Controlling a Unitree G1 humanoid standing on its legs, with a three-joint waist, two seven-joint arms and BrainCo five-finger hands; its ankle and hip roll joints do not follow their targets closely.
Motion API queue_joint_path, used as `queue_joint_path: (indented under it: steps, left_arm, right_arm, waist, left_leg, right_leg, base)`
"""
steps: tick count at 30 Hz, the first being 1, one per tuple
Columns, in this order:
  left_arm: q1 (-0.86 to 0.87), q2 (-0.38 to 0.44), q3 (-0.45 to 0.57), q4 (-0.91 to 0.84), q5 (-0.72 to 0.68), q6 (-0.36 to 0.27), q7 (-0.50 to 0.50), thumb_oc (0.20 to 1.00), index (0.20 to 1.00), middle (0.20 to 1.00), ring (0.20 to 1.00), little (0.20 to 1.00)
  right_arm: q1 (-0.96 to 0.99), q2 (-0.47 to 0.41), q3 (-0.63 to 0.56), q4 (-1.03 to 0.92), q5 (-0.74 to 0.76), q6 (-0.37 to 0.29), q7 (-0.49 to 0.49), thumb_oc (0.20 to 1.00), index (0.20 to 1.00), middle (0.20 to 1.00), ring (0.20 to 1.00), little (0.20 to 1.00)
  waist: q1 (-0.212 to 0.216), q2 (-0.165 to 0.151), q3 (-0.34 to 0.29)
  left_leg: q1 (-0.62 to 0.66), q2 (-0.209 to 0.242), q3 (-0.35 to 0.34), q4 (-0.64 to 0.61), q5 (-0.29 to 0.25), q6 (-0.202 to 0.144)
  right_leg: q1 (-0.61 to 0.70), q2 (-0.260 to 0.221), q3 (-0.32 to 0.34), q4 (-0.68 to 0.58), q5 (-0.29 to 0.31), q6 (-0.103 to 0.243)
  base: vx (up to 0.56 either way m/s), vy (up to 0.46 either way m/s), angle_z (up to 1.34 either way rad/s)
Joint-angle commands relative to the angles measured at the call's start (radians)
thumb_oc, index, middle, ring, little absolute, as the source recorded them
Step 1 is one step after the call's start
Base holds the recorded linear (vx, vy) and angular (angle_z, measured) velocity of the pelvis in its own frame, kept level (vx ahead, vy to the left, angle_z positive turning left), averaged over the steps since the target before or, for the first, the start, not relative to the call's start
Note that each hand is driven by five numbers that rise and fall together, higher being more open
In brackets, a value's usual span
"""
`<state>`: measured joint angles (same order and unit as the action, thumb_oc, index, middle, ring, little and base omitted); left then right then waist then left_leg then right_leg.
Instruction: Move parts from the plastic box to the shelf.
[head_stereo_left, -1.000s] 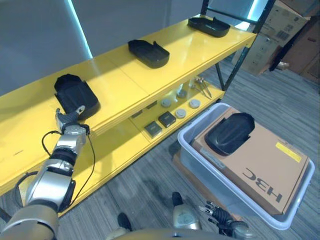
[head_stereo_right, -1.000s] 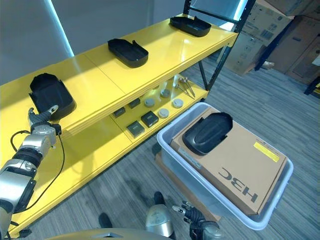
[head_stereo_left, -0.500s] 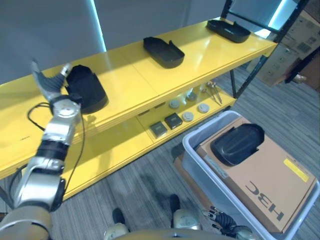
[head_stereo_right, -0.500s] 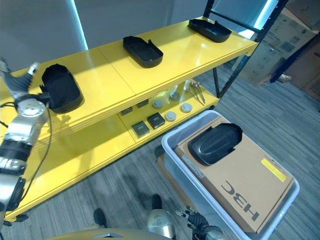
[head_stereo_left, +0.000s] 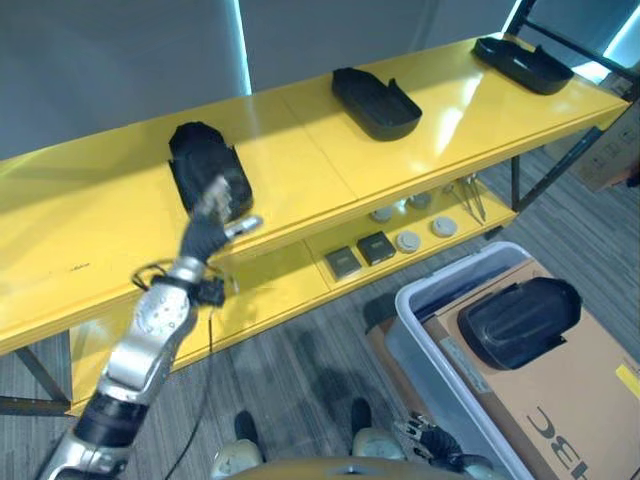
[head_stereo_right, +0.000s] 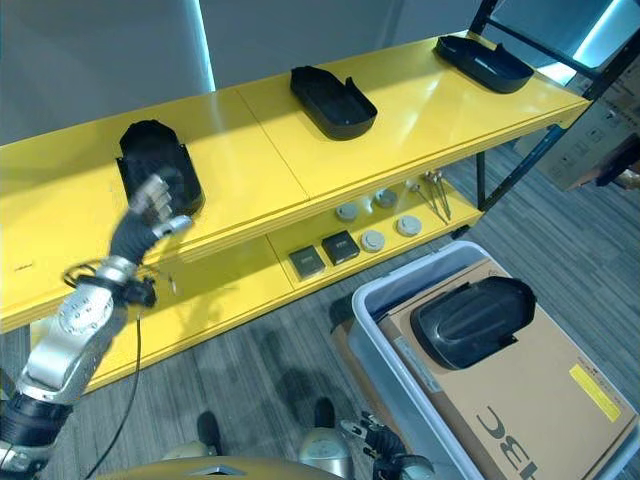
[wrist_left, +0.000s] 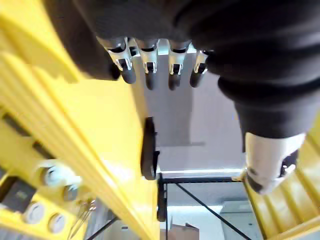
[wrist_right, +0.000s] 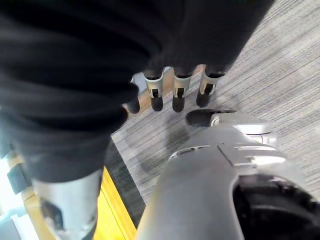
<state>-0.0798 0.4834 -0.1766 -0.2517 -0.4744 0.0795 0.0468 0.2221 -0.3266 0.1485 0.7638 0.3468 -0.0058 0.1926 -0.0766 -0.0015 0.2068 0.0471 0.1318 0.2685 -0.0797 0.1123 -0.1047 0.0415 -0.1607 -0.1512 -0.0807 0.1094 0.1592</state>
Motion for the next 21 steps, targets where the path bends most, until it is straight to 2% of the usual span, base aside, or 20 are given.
queue_joint_path:
  steps: [1, 2, 3, 4, 7, 12, 14, 21]
  left_arm:
    - [-0.022, 0.011, 0.045, 0.000, -0.101, -0.086, -0.140, 0.401, 0.401, 0.401, 0.401, 0.401]
    - [0.013, 0.008, 0.044, -0.007, -0.098, -0.111, -0.150, 0.238, 0.238, 0.238, 0.238, 0.238]
    - [0.040, 0.010, 0.044, -0.012, -0.098, -0.128, -0.175, 0.200, 0.200, 0.200, 0.200, 0.200]
    - [0.071, 0.010, 0.045, -0.019, -0.101, -0.145, -0.190, 0.200, 0.200, 0.200, 0.200, 0.200]
    - [0.141, 0.025, 0.045, -0.021, -0.114, -0.178, -0.155, 0.200, 0.200, 0.200, 0.200, 0.200]
    - [0.104, 0.020, 0.032, 0.015, -0.103, -0.236, -0.098, 0.200, 0.200, 0.200, 0.200, 0.200]
    - [0.073, 0.010, 0.026, 0.020, -0.083, -0.241, -0.061, 0.200, 0.200, 0.200, 0.200, 0.200]
    - [-0.105, -0.046, -0.049, 0.148, -0.064, -0.184, 0.109, 0.200, 0.200, 0.200, 0.200, 0.200]
  right_arm:
    - [0.015, -0.009, -0.013, 0.012, -0.017, -0.039, -0.010, 1.000, 1.000, 1.000, 1.000, 1.000]
    - [0.021, -0.011, -0.015, 0.012, -0.017, -0.040, -0.010, 1.000, 1.000, 1.000, 1.000, 1.000]
    - [0.026, -0.012, -0.017, 0.011, -0.019, -0.041, -0.012, 1.000, 1.000, 1.000, 1.000, 1.000]
    - [0.030, -0.015, -0.020, 0.017, -0.018, -0.047, -0.009, 1.000, 1.000, 1.000, 1.000, 1.000]
    - [0.042, -0.023, -0.020, 0.018, -0.020, -0.052, -0.003, 1.000, 1.000, 1.000, 1.000, 1.000]
    - [0.033, -0.027, 0.005, 0.034, -0.022, -0.055, -0.001, 1.000, 1.000, 1.000, 1.000, 1.000]
    - [0.033, -0.027, 0.012, 0.041, -0.031, -0.061, 0.003, 1.000, 1.000, 1.000, 1.000, 1.000]
    - [0.014, -0.037, 0.047, 0.046, -0.056, -0.042, 0.015, 1.000, 1.000, 1.000, 1.000, 1.000]
  waist:
    - [0.020, -0.002, 0.023]
    - [0.025, 0.000, 0.024]
    - [0.029, 0.002, 0.024]
    - [0.034, 0.004, 0.026]
    - [0.043, 0.006, 0.027]
    - [0.034, 0.005, 0.024]
    - [0.025, 0.002, 0.022]
    - [-0.024, -0.009, 0.016]
  left_leg:
    - [-0.039, 0.013, -0.027, 0.089, -0.075, 0.028]
    - [-0.039, 0.012, -0.028, 0.089, -0.074, 0.027]
    - [-0.038, 0.012, -0.029, 0.090, -0.074, 0.027]
    - [-0.039, 0.012, -0.029, 0.092, -0.073, 0.027]
    - [-0.036, 0.014, -0.028, 0.095, -0.072, 0.024]
    - [-0.029, 0.020, -0.015, 0.092, -0.072, 0.021]
    - [-0.024, 0.023, -0.009, 0.089, -0.071, 0.019]
    - [-0.010, 0.036, 0.017, 0.088, -0.068, 0.014]
  right_leg:
    - [-0.033, -0.042, -0.014, 0.060, -0.016, 0.042]
    - [-0.031, -0.043, -0.017, 0.057, -0.014, 0.042]
    - [-0.030, -0.045, -0.019, 0.055, -0.012, 0.043]
    - [-0.028, -0.047, -0.023, 0.055, -0.010, 0.042]
    - [-0.022, -0.053, -0.033, 0.051, -0.007, 0.045]
    - [-0.023, -0.056, -0.032, 0.051, -0.005, 0.049]
    - [-0.023, -0.056, -0.028, 0.050, -0.003, 0.050]
    - [-0.031, -0.049, 0.000, 0.061, -0.005, 0.050]
  base:
    - [-0.02, 0.007, 0.03]
    - [0.00, 0.005, 0.05]
    - [0.00, 0.009, 0.09]
    - [0.00, 0.008, 0.10]
    - [0.00, 0.001, 0.13]
    - [0.00, -0.002, 0.03]
    - [0.00, 0.000, 0.00]
    - [0.02, -0.028, -0.05]
